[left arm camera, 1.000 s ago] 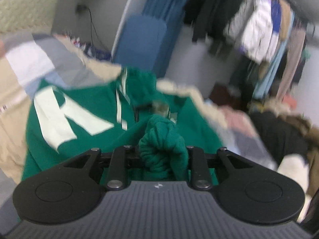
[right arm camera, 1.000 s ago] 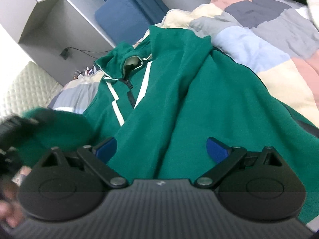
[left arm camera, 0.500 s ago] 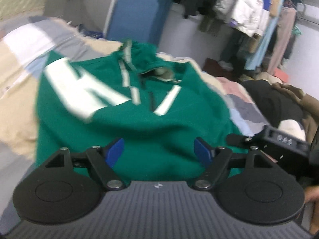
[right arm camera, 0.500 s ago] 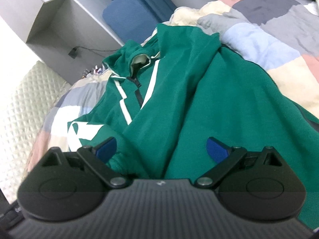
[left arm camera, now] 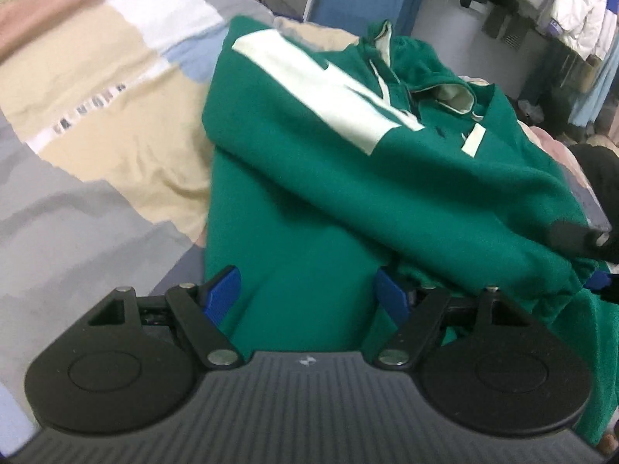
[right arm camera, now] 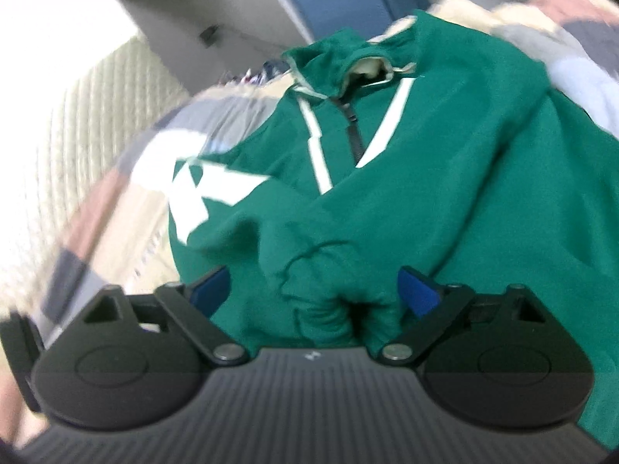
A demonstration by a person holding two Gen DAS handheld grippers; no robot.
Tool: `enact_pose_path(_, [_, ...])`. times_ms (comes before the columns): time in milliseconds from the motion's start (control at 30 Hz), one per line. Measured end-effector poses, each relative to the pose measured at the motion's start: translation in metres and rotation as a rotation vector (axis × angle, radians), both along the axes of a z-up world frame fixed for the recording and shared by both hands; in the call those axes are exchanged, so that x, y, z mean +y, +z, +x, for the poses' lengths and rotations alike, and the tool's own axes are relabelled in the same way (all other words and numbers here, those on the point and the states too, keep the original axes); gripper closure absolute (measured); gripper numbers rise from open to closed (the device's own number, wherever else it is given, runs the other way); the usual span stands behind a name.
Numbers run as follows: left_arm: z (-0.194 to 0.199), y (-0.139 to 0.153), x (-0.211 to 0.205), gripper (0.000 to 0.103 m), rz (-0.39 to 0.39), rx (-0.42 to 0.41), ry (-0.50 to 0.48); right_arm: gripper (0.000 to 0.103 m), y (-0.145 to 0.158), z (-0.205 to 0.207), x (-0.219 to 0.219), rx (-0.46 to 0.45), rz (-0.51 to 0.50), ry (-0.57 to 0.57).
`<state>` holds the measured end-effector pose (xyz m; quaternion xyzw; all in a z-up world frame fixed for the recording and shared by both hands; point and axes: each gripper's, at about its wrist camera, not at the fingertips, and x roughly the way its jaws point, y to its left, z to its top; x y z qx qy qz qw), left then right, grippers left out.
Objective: Fold large clothes
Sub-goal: 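Lift the held sleeve and lay it across the hoodie front with the left tool, then open the left tool and release the folded sleeve on the hoodie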
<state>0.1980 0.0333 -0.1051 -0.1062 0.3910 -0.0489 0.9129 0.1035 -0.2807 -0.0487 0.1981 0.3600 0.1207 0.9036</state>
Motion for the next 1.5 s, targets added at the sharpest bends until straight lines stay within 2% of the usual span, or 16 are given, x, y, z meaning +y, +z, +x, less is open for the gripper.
enact_pose_path(67, [0.003, -0.002, 0.006, 0.023, -0.022, 0.013, 0.004, 0.039, -0.005, 0.004, 0.007, 0.021, -0.060, 0.011])
enact_pose_path(133, [0.006, -0.003, 0.008, 0.023, -0.034, 0.016, 0.012, 0.061, -0.007, 0.007, 0.009, 0.022, -0.068, 0.017])
enact_pose_path(233, [0.008, -0.003, 0.005, 0.023, -0.033, 0.016, 0.007, 0.074, 0.002, 0.008, 0.011, -0.026, -0.098, 0.021])
enact_pose_path(300, [0.008, -0.003, 0.003, 0.023, -0.033, 0.012, 0.006, 0.075, 0.016, 0.005, 0.011, -0.091, -0.125, 0.010])
enact_pose_path(400, [0.006, -0.002, 0.004, 0.023, -0.038, 0.005, 0.005, 0.076, 0.035, 0.006, 0.001, -0.172, -0.165, -0.054])
enact_pose_path(467, [0.005, -0.002, 0.004, 0.023, -0.041, 0.004, 0.003, 0.076, 0.041, 0.013, -0.009, -0.177, -0.201, -0.112])
enact_pose_path(600, [0.006, -0.002, 0.005, 0.023, -0.045, 0.000, 0.012, 0.076, 0.027, 0.037, -0.038, -0.061, -0.258, -0.237])
enact_pose_path(700, [0.005, 0.000, 0.005, 0.023, -0.046, -0.007, 0.011, 0.075, -0.001, 0.051, -0.061, 0.070, -0.217, -0.303])
enact_pose_path(867, [0.002, 0.002, 0.005, 0.023, -0.038, -0.029, 0.018, 0.072, 0.001, 0.050, -0.056, 0.074, -0.247, -0.294])
enact_pose_path(967, [-0.001, 0.006, 0.005, 0.023, -0.035, -0.051, 0.024, 0.063, 0.008, 0.048, -0.054, 0.056, -0.232, -0.298])
enact_pose_path(1033, [-0.004, 0.011, 0.005, 0.023, -0.034, -0.078, 0.025, 0.041, 0.011, 0.044, -0.060, 0.044, -0.169, -0.318])
enact_pose_path(1067, [-0.006, 0.013, 0.005, 0.022, -0.028, -0.096, 0.024, 0.038, 0.013, 0.040, -0.064, 0.034, -0.125, -0.328])
enact_pose_path(1167, [-0.008, 0.019, 0.005, 0.022, -0.046, -0.125, 0.018, 0.036, 0.027, 0.032, -0.059, -0.031, -0.127, -0.319])
enact_pose_path(1367, [-0.007, 0.028, 0.002, 0.022, -0.081, -0.163, 0.021, 0.037, 0.055, 0.016, -0.040, -0.253, -0.201, -0.262])
enact_pose_path(1433, [-0.005, 0.030, 0.002, 0.022, -0.108, -0.170, 0.023, 0.038, 0.058, 0.015, -0.037, -0.276, -0.194, -0.230])
enact_pose_path(1500, [-0.002, 0.032, 0.000, 0.022, -0.118, -0.185, 0.017, 0.039, 0.054, 0.018, -0.034, -0.250, -0.170, -0.177])
